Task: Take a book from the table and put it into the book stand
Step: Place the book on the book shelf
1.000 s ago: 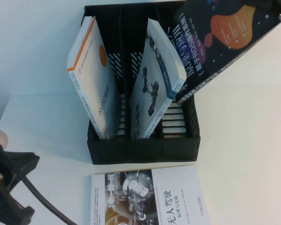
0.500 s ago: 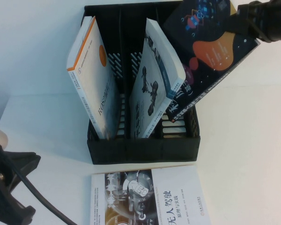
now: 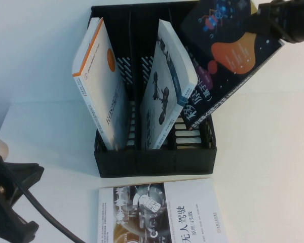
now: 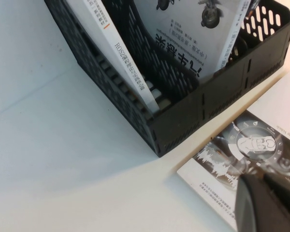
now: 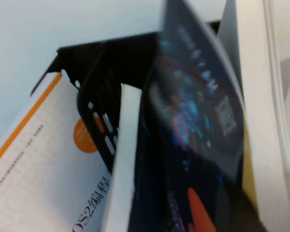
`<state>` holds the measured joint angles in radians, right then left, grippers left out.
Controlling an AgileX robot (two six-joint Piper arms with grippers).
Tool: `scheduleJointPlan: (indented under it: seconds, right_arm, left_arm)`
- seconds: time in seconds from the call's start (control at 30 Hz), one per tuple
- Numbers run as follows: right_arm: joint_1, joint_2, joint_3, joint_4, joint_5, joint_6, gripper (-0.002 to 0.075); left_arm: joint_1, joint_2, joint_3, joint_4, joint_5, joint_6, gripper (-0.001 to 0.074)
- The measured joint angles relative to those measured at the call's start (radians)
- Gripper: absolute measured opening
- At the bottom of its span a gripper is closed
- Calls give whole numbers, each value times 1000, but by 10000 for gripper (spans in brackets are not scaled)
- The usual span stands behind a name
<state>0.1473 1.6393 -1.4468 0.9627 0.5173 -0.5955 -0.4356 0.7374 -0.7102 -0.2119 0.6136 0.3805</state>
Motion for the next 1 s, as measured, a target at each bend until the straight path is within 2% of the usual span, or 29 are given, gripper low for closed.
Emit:
scheduleJointPlan:
  seconds: [0.33, 1.0]
  right_arm:
    - [0, -108, 4, -57, -53, 0, 179]
    - [0, 43, -2, -48, -4, 37, 179]
  left_arm:
    - [0, 0, 0, -6, 0, 0, -4]
    - [0, 0, 17, -22, -27, 0, -4]
